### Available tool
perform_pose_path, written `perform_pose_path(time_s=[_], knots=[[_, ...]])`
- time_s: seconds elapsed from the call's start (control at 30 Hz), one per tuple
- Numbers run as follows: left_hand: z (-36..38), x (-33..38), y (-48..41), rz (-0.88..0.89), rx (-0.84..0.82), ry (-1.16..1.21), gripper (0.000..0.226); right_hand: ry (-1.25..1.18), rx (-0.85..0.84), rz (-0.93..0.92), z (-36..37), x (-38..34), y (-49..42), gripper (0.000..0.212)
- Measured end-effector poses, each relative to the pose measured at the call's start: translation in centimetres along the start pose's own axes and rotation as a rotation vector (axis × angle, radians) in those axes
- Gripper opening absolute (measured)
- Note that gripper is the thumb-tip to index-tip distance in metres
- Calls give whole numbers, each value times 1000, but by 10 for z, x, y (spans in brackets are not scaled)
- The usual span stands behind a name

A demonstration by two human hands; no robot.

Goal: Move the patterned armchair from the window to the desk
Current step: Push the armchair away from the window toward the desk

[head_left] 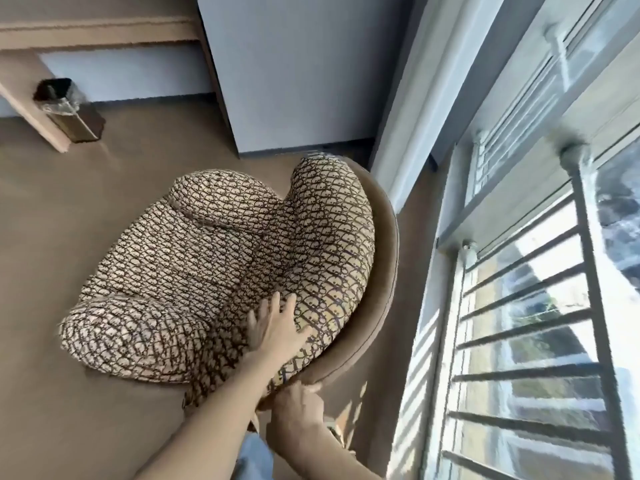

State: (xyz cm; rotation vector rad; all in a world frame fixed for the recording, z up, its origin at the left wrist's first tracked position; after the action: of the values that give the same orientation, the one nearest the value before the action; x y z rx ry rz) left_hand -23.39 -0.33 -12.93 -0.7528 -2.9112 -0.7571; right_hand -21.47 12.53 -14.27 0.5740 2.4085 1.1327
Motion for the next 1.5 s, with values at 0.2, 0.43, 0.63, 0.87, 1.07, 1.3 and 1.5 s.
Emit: perform_pose_path(time_s=[0.2, 0.43, 0.63, 0.87, 1.07, 1.3, 1.5], knots=[[22, -26, 26, -172, 2, 97, 85, -130, 160, -233, -55, 52, 17, 28], [51, -72, 60, -250, 46, 29, 83, 86, 364, -210, -89, 141, -21, 46], [66, -123, 88, -289, 127, -35, 79, 137, 404, -351, -19, 97, -10, 36], [106, -145, 134, -148, 190, -154, 88, 117, 641, -436, -40, 118, -36, 80], [123, -160, 152, -239, 336, -161, 95, 155, 655, -508, 2, 91, -44, 82], [120, -181, 156, -249, 314, -203, 95, 55, 731, -447, 14, 68, -38, 75], [119, -172, 149, -259, 318, -166, 94, 81, 686, -425, 5, 69, -45, 68]])
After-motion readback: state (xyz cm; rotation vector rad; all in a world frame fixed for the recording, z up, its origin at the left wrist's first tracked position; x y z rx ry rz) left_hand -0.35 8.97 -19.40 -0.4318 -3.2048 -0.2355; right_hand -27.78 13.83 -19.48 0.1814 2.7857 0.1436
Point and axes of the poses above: each hand's wrist, its own y-axis away from the middle knuckle, its own z-axis out of the palm, x = y × z, the point moved 5 cm from there along -y, towards the middle knuckle, and after that the axes turned 7 degrees about -y, right-handed, at the moved point
